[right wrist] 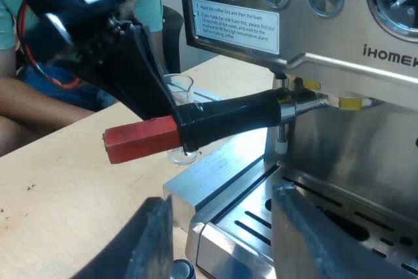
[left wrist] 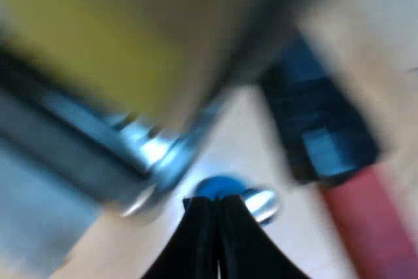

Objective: Put the handle in the coffee machine

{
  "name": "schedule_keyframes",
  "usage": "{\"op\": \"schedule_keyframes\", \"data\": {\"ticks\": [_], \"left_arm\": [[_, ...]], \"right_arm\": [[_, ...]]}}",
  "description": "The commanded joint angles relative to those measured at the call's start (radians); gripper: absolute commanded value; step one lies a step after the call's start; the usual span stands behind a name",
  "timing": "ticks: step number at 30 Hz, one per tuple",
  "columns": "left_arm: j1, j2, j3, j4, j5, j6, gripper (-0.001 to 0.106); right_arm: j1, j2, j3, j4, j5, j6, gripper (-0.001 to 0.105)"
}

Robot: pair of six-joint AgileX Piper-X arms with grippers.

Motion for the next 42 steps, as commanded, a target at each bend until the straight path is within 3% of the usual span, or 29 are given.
{"op": "schedule_keyframes", "data": {"ticks": [1,8,12,17,19,24,27,29,34,42], "left_arm": [[-0.004,-0.015,-0.001,-0.019,-0.120,-0.062,0.000],[0.002,-0.095,-0.001,-0.051,-0.206,-0.094,0.000],[0.002,-0.168,-0.001,-0.056,-0.299,-0.151,0.000],[0.002,-0.237,-0.001,-0.056,-0.306,-0.230,0.000],[-0.001,-0.269,-0.001,-0.056,-0.345,-0.275,0.000],[-0.005,-0.308,-0.001,-0.056,-0.346,-0.296,0.000],[-0.048,-0.340,-0.001,-0.056,-0.350,-0.368,0.000],[-0.088,-0.350,-0.001,-0.056,-0.356,-0.380,0.000],[-0.217,-0.357,-0.001,-0.031,-0.515,-0.404,0.000],[-0.274,-0.343,0.037,-0.095,-0.513,-0.419,0.000]], "right_arm": [[0.002,-0.010,-0.005,-0.002,-0.001,-0.004,0.039],[0.002,-0.010,-0.005,0.002,-0.019,-0.004,0.039],[0.002,-0.010,-0.005,0.002,-0.019,-0.004,0.039],[0.002,-0.010,-0.005,0.002,-0.051,-0.004,0.039],[0.002,-0.010,-0.005,0.002,-0.079,-0.004,0.039],[0.002,-0.010,-0.005,0.002,-0.140,-0.004,0.039],[0.002,-0.010,-0.005,0.002,-0.170,-0.004,0.039],[0.002,-0.010,-0.005,0.002,-0.187,-0.004,0.039],[0.002,-0.010,-0.005,0.002,-0.192,-0.004,0.039],[0.002,-0.010,-0.005,0.002,-0.192,-0.004,0.039]]}}
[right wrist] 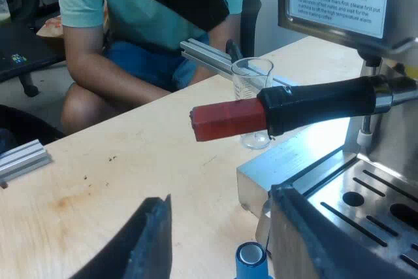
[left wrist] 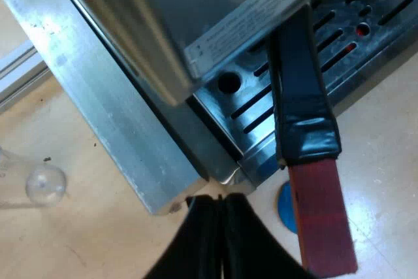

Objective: Put the handle in the coffee machine

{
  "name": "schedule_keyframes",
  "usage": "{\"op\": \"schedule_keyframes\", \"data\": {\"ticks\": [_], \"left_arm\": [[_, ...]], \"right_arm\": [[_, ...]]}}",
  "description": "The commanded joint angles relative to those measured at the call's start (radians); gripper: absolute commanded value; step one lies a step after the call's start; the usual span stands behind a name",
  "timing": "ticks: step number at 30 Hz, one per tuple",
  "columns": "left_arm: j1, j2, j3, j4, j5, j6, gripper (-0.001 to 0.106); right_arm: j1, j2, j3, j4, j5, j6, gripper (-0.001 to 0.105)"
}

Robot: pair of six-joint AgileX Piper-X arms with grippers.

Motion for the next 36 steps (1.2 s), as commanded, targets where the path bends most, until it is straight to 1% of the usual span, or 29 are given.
{"op": "schedule_keyframes", "data": {"ticks": [1,2,4,6,10,13,20,22,24,26,27,28,29,33,35,36], "left_arm": [[-0.009,0.013,0.031,-0.036,-0.026,-0.035,0.000],[-0.009,0.024,0.038,-0.033,-0.016,-0.035,0.000],[-0.009,0.039,0.054,-0.034,0.032,-0.035,0.000],[-0.009,0.054,0.067,-0.037,0.041,-0.035,0.000],[-0.009,0.098,0.091,-0.046,0.041,-0.035,0.000],[-0.009,0.126,0.093,-0.053,0.033,-0.035,0.000],[-0.009,0.139,0.093,-0.059,0.033,-0.042,0.000],[-0.009,0.139,0.093,-0.058,0.033,-0.072,0.000],[-0.009,0.139,0.093,-0.057,0.041,-0.084,0.000],[-0.021,0.139,0.093,-0.054,0.043,-0.098,0.000],[-0.032,0.139,0.093,-0.054,0.043,-0.116,0.000],[-0.049,0.139,0.093,-0.051,0.034,-0.134,0.000],[-0.060,0.139,0.093,-0.051,0.028,-0.137,0.000],[-0.140,0.139,0.093,-0.058,-0.039,-0.182,0.000],[-0.174,0.139,0.093,-0.058,-0.046,-0.207,0.000],[-0.192,0.139,0.093,-0.058,-0.046,-0.234,0.000]], "right_arm": [[0.002,-0.010,-0.005,-0.006,-0.009,-0.007,0.039],[0.002,-0.010,-0.005,-0.006,-0.009,-0.007,0.039],[0.002,-0.010,-0.005,-0.006,-0.009,-0.007,0.039],[0.002,-0.010,-0.005,-0.006,-0.009,-0.007,0.039],[0.002,-0.010,-0.005,-0.006,-0.009,-0.007,0.039],[0.002,-0.010,-0.005,-0.006,-0.009,-0.007,0.039],[0.002,-0.010,-0.005,-0.006,-0.009,-0.007,0.039],[0.002,-0.010,-0.005,-0.004,-0.009,-0.007,0.039],[0.002,-0.010,-0.005,0.002,-0.009,-0.007,0.039],[0.002,-0.010,-0.005,0.004,-0.009,-0.007,0.039],[0.002,-0.010,-0.005,0.003,-0.009,-0.007,0.039],[0.002,-0.013,-0.005,0.006,-0.009,-0.007,0.039],[0.002,-0.014,-0.005,0.009,-0.007,-0.007,0.039],[0.002,-0.041,-0.005,0.027,0.011,-0.012,0.039],[0.002,-0.062,-0.005,0.068,0.022,-0.034,0.039],[0.002,-0.079,-0.005,0.106,0.023,-0.039,0.039]]}}
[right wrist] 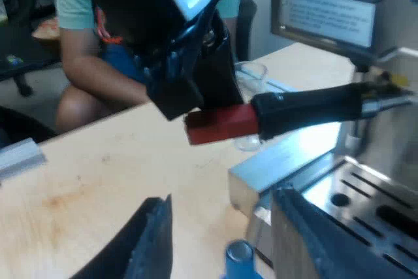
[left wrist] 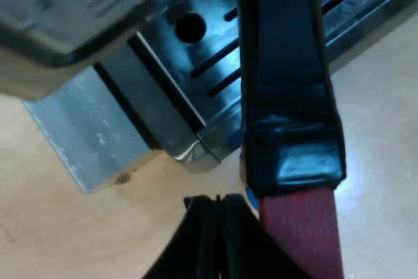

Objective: Put the handle in the coffee machine

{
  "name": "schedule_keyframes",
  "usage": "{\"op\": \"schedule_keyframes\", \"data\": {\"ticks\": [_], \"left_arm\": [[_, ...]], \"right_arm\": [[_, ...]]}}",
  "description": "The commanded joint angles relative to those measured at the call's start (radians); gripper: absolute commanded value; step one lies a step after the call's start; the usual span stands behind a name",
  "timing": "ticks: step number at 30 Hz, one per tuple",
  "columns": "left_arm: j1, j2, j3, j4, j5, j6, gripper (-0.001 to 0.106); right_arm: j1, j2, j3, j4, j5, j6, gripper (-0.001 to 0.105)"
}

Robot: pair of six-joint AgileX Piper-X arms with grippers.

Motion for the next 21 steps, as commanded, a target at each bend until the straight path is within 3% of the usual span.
{"op": "schedule_keyframes", "data": {"ticks": [1,11,21], "left_arm": [[-0.060,-0.001,-0.001,0.003,0.028,-0.084,0.000],[-0.198,0.001,-0.001,0.000,0.014,-0.237,0.000],[-0.323,0.055,-0.002,-0.073,0.016,-0.453,0.000]], "right_arm": [[0.002,-0.047,-0.005,0.081,0.009,-0.023,0.039],[0.002,-0.160,0.002,0.189,0.005,-0.062,0.039],[0.002,-0.223,0.002,0.274,-0.030,-0.065,0.039]]}}
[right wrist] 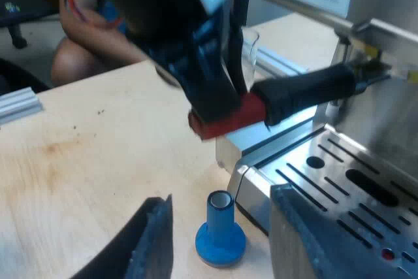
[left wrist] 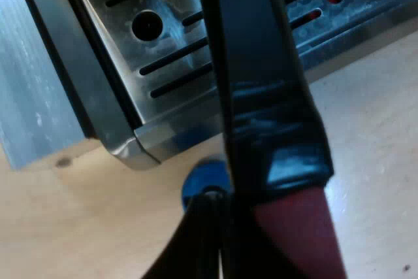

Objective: Put the handle in the coffee machine

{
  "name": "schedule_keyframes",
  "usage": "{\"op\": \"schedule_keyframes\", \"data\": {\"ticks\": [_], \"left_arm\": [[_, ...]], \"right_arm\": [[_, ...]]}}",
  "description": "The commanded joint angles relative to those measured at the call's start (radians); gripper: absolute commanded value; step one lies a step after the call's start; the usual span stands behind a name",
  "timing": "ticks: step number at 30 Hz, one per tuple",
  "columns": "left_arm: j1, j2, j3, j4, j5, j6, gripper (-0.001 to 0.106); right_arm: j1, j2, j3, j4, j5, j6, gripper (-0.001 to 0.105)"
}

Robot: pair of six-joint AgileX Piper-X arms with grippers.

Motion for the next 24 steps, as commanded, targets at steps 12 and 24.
{"op": "schedule_keyframes", "data": {"ticks": [12,24], "left_arm": [[-0.132,0.043,-0.002,-0.219,0.216,-0.197,0.000],[-0.132,0.043,-0.002,-0.174,0.192,-0.147,0.000]], "right_arm": [[0.002,-0.093,-0.002,0.120,-0.011,-0.038,0.039],[0.002,-0.090,-0.002,0.122,-0.011,-0.038,0.039]]}}
